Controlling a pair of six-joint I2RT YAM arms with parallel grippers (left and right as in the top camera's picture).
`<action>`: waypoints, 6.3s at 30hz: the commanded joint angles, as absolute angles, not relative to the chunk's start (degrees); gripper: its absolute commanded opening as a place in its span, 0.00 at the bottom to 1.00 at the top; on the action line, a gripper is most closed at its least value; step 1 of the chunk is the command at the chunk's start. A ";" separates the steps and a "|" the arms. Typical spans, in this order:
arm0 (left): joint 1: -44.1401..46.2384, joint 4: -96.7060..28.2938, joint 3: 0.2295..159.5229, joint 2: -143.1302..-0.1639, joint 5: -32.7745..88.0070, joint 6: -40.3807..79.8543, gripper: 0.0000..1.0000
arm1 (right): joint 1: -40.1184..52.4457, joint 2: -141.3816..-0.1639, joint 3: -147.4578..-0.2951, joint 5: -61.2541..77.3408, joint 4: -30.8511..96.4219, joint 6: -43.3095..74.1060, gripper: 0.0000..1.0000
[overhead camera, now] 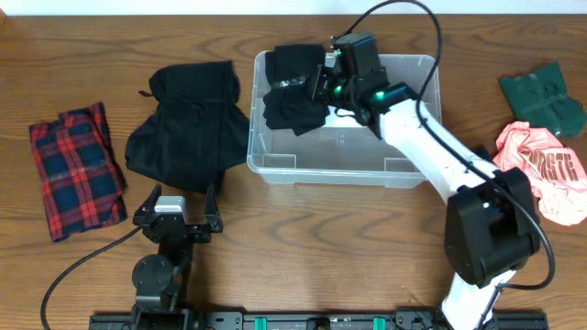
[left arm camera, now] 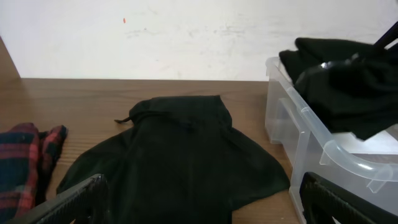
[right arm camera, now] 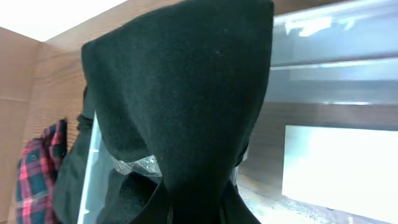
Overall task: Pack container
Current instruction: 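Carry the black garment left into the clear bin, then open the right gripper to release the garment and withdraw right, then move the right gripper back toward the black sock beside the bin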
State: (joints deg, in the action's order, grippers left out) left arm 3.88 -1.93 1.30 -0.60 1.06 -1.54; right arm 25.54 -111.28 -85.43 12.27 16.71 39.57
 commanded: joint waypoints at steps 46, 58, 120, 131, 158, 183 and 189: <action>4.10 -4.05 0.23 -0.23 -0.51 -1.91 0.98 | 28.82 -115.09 -86.04 1.56 15.70 21.43 0.99; 4.10 -4.05 0.23 -0.23 -0.51 -1.89 0.98 | 24.97 -99.57 -86.04 -1.85 34.24 16.78 0.97; 4.10 -4.05 0.23 -0.23 -0.51 -1.91 0.98 | 9.76 -96.77 -78.30 -10.35 57.14 15.68 0.01; 4.10 -4.05 0.23 -0.23 -0.51 -1.89 0.98 | 9.74 -96.77 -78.19 -11.31 56.95 12.64 0.01; 4.10 -4.05 0.23 -0.23 -0.51 -1.91 0.98 | 6.66 -96.77 -78.17 -12.23 55.00 6.55 0.01; 4.10 -4.05 0.23 -0.23 -0.51 -1.91 0.98 | 3.62 -91.53 -85.17 -4.03 59.90 3.84 0.05; 4.10 -4.05 0.23 -0.23 -0.51 -1.91 0.98 | -3.27 -84.33 -85.89 -4.29 60.58 9.23 0.06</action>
